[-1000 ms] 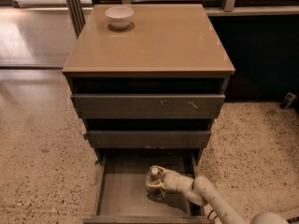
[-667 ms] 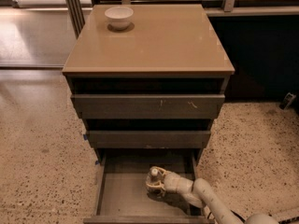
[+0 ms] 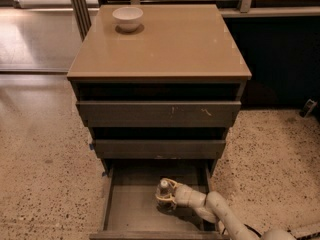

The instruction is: Place blue plastic bottle into bottom drawer

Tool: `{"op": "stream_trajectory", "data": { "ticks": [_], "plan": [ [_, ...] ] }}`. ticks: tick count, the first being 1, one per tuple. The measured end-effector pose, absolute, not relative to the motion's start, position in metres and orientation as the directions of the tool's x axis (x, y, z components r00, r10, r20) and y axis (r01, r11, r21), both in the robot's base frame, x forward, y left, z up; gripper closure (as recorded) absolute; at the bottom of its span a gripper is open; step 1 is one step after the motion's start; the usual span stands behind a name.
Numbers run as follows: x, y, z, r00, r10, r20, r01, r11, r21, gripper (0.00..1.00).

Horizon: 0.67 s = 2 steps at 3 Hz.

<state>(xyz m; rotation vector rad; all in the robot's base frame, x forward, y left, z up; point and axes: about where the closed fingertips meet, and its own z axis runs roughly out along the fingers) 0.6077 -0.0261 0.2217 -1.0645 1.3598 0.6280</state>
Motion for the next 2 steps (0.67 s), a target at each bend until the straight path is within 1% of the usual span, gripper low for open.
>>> {"op": "stream_trajectory", "data": {
  "ticks": [1,2],
  "plan": [
    [0.6077,-0.0261,0.2217,0.160,-0.212,-0.964,-0.871,0.428,-0.239,0.63],
    [0.6077,-0.0260,0.2217,0.160,-0.212,-0.964,-0.871,0.428,-0.239,0.32]
  ]
}}
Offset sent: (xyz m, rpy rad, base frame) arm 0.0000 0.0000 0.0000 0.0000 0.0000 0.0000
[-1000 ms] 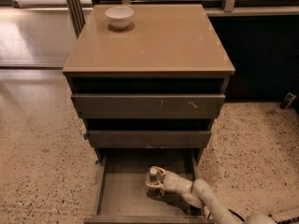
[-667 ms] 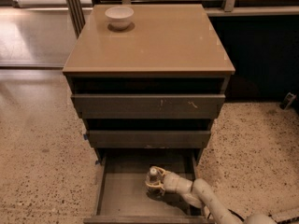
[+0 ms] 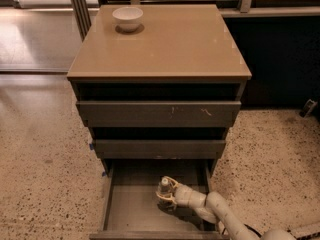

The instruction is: Place blue plastic bottle into bottom drawer

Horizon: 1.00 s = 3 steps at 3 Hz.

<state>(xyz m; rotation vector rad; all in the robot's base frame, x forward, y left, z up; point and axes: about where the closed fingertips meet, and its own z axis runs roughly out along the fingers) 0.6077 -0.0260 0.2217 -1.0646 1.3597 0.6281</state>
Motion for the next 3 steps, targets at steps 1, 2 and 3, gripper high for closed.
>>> {"op": "stream_trajectory", "data": {
  "ticks": [1,2,3],
  "plan": [
    [0.6077,-0.0260,0.2217,0.160,-0.212,-0.964,-0.871,0.428,-0.239,0.09],
    [0.6077,-0.0259,0.2217,0.161,-0.212,-0.964,-0.871,0.428,-0.239,0.00],
    [0.6077,-0.0259,0.2217,0.161,-0.212,-0.964,-0.871,0.428,-0.239,0.00]
  ]
}}
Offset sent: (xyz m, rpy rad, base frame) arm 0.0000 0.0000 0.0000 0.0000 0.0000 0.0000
